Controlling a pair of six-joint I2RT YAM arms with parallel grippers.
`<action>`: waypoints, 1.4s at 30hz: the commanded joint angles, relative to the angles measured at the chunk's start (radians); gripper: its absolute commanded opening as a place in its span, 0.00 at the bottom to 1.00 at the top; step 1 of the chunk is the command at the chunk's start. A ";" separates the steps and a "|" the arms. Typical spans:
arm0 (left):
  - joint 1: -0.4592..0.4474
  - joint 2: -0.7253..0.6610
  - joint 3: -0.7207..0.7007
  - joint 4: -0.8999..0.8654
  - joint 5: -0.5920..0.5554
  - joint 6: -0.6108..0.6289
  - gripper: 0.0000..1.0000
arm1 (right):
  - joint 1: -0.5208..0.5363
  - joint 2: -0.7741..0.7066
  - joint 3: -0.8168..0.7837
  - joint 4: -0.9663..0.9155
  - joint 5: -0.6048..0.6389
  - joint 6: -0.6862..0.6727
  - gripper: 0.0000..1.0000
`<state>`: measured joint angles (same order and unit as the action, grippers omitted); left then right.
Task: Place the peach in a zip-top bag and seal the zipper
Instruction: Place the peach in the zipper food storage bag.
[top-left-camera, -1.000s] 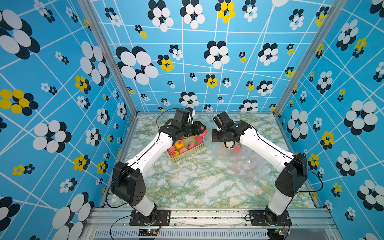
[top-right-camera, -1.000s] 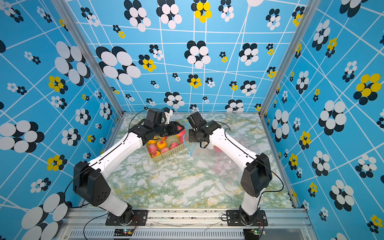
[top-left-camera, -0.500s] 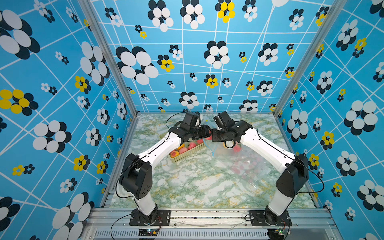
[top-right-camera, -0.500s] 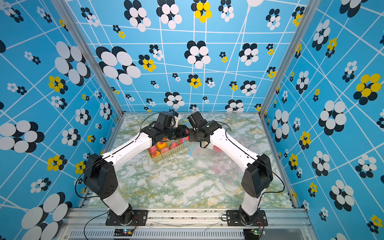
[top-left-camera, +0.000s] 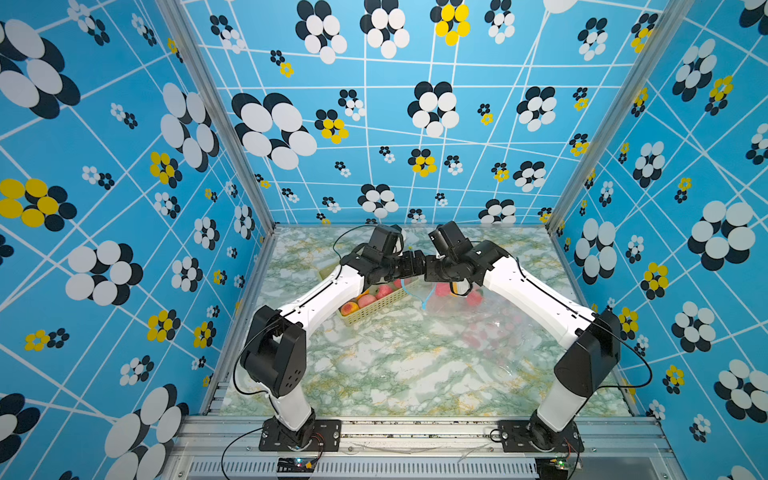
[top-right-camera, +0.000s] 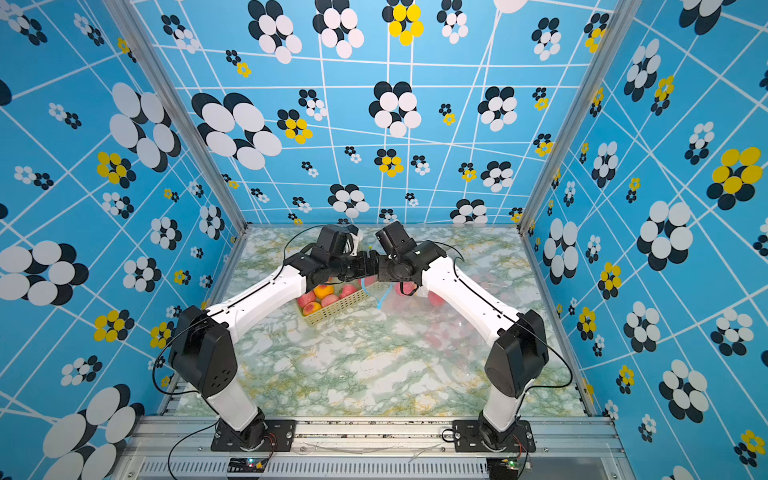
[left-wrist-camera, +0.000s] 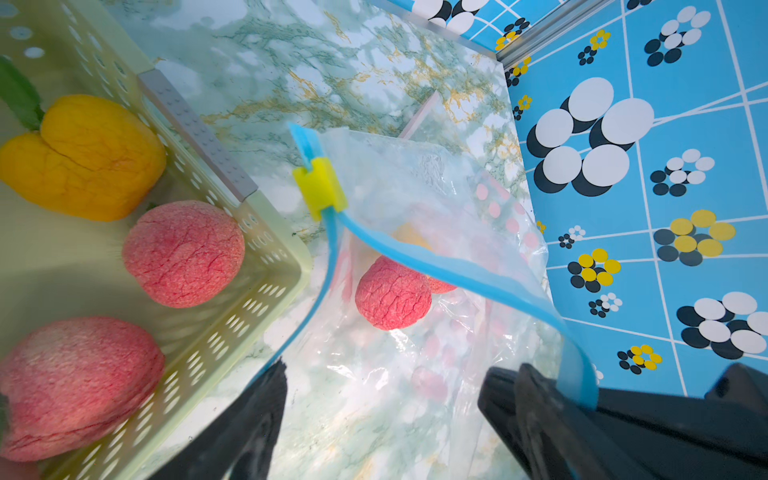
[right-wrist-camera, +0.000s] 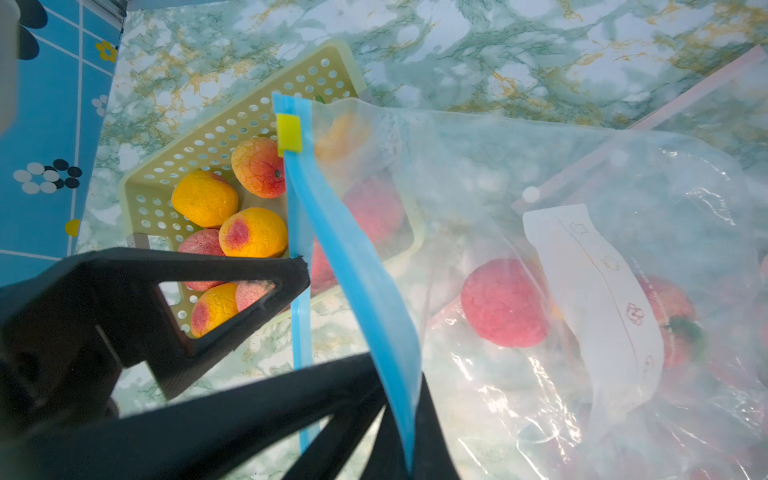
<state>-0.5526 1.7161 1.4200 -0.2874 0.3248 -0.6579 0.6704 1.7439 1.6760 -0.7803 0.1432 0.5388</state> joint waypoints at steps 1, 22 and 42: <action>-0.007 -0.073 -0.003 -0.034 -0.039 0.042 0.88 | -0.005 -0.032 -0.007 0.013 0.006 0.007 0.00; 0.051 -0.264 -0.127 -0.293 -0.496 0.137 0.99 | -0.006 -0.023 -0.022 0.021 0.008 0.008 0.00; 0.168 0.029 -0.007 -0.397 -0.500 0.212 0.73 | -0.006 -0.020 -0.036 0.029 -0.005 0.020 0.00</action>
<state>-0.4011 1.7065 1.3621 -0.6636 -0.1730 -0.4747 0.6704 1.7435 1.6493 -0.7650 0.1432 0.5400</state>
